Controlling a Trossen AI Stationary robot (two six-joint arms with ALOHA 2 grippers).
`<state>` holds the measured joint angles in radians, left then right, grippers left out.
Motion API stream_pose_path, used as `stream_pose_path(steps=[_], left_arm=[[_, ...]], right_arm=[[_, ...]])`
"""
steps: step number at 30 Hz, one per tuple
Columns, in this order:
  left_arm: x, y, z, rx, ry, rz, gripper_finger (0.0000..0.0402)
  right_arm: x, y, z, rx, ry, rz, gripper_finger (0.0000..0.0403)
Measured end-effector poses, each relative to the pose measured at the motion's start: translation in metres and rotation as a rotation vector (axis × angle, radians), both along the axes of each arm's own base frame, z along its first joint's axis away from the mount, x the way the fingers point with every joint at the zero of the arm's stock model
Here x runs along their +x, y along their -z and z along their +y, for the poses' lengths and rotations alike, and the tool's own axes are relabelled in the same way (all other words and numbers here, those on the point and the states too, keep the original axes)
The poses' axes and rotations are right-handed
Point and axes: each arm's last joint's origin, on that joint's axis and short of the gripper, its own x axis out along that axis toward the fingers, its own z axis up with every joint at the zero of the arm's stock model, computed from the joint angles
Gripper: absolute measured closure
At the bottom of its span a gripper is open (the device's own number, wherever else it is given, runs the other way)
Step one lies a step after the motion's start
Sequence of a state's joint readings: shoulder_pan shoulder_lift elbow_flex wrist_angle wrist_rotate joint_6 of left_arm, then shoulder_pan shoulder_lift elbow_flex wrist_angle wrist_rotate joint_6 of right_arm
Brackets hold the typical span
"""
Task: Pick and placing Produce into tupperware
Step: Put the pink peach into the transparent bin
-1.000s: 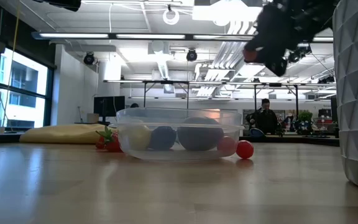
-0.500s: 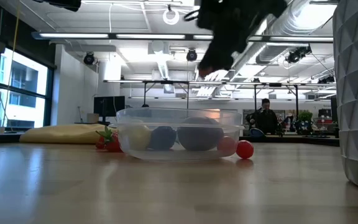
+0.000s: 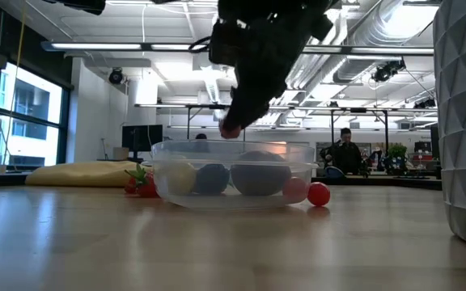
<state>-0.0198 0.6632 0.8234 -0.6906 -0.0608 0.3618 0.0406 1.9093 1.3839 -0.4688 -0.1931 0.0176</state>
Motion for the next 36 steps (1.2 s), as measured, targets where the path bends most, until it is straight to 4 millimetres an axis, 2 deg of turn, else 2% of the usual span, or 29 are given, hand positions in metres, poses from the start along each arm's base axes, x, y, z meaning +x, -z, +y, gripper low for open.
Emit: stream_pose_path(steps=[5,27,36], left_arm=[[0.000,0.000,0.000,0.000,0.000,0.000,0.0350],[0.000,0.000,0.000,0.000,0.000,0.000,0.0350],[0.000,0.000,0.000,0.000,0.000,0.000,0.0350]], right_arm=[[0.003,0.012,0.001,0.026,-0.009,0.037,0.0274],[0.000,0.021,0.001,0.023,-0.015,0.037,0.0272],[0.001,0.020,0.001,0.012,-0.030,0.021,0.0222]])
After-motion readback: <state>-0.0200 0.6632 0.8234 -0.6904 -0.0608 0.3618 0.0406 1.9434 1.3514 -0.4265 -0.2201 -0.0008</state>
